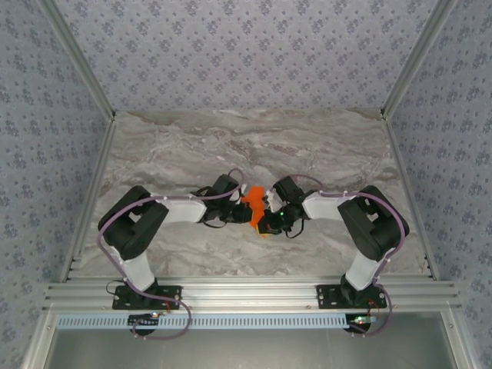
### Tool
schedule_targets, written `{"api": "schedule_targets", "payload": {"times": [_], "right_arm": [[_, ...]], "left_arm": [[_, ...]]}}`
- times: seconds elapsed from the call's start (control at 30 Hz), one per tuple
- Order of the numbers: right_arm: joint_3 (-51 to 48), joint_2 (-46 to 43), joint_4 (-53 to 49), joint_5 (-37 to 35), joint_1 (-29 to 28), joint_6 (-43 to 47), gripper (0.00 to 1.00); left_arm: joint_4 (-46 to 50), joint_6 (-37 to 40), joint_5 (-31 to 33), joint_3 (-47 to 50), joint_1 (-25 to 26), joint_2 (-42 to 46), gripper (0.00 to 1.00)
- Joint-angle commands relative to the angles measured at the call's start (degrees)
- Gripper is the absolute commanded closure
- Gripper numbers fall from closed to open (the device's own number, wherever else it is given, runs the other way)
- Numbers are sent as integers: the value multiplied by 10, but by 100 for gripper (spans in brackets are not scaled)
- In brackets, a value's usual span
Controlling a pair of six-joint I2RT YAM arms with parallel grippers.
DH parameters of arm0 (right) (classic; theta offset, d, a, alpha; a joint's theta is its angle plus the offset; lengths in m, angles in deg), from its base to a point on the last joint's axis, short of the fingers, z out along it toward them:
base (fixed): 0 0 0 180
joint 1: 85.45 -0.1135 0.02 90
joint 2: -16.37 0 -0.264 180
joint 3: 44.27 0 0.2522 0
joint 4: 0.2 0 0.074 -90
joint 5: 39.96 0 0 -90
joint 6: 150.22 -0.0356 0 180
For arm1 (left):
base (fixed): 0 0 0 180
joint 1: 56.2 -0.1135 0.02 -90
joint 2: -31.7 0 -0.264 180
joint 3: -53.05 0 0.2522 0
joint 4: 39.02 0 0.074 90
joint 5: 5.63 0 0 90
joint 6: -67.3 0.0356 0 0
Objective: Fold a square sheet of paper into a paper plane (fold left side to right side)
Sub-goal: Third fold the triangle at the center of the table.
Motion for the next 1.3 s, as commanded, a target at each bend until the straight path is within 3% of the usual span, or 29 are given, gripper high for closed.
{"api": "schedule_targets", "payload": {"times": [0.0,0.33,0.6,0.9,1.1,1.27], "right_arm": [[-27,8,-88,-101,4,2,100],[-70,-68,-135,-82,21,16,100],[-8,-140,-160,-60,19,2,100],[68,-26,-52,-59,-11,-59,100],[85,26,-62,-82,-15,-53,100],[52,18,-90,-97,-13,-40,100]], "left_arm": [[23,8,29,-25,-1,-14,97],[46,14,57,-14,-8,-26,98],[36,10,43,-16,-8,-23,98],[31,6,39,-16,-6,-22,98],[32,7,38,-15,-6,-22,98],[35,8,42,-16,-6,-21,98]]}}
